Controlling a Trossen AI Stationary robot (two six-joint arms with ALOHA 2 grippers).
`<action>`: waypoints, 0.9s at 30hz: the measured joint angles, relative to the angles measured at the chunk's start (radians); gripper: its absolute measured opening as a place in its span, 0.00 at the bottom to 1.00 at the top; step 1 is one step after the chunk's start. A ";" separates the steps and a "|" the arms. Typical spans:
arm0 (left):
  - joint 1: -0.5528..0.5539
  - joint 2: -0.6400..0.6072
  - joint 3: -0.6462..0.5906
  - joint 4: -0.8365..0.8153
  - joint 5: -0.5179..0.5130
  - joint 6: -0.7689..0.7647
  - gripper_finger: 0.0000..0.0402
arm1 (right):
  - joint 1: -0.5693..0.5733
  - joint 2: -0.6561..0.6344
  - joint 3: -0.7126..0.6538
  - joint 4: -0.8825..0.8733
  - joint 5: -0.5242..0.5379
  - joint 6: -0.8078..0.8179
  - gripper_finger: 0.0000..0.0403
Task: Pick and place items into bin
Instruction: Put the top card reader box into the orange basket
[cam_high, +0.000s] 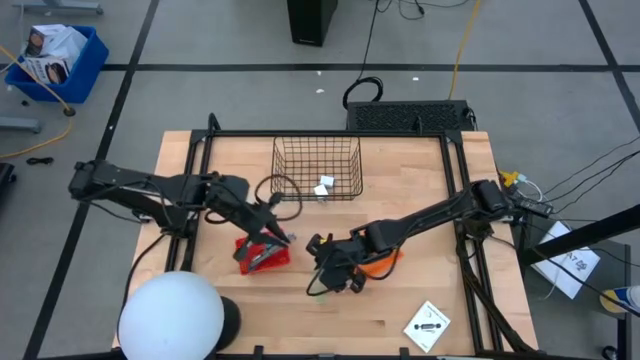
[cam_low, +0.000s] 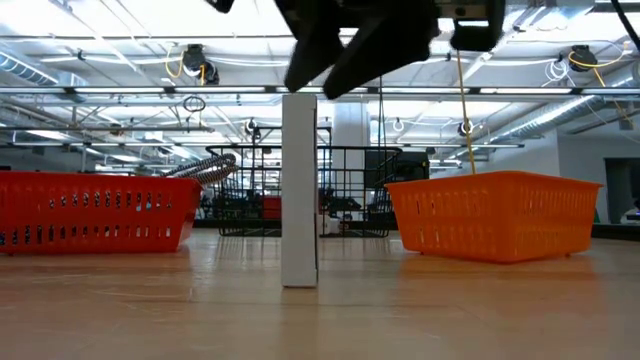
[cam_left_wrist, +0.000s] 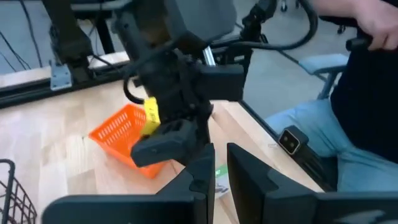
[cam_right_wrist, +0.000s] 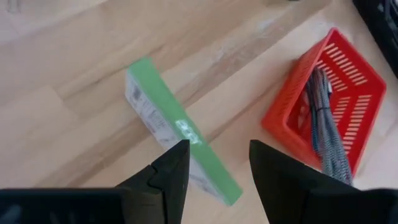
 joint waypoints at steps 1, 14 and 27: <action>0.000 -0.015 -0.022 0.029 0.000 -0.003 0.12 | -0.001 0.010 0.018 -0.017 0.001 -0.015 0.40; -0.018 -0.044 -0.093 0.106 -0.003 -0.025 0.12 | 0.001 0.135 0.109 -0.178 0.113 -0.159 0.40; -0.045 -0.045 -0.093 0.115 -0.011 -0.031 0.12 | 0.035 0.130 0.109 -0.173 0.174 -0.156 0.06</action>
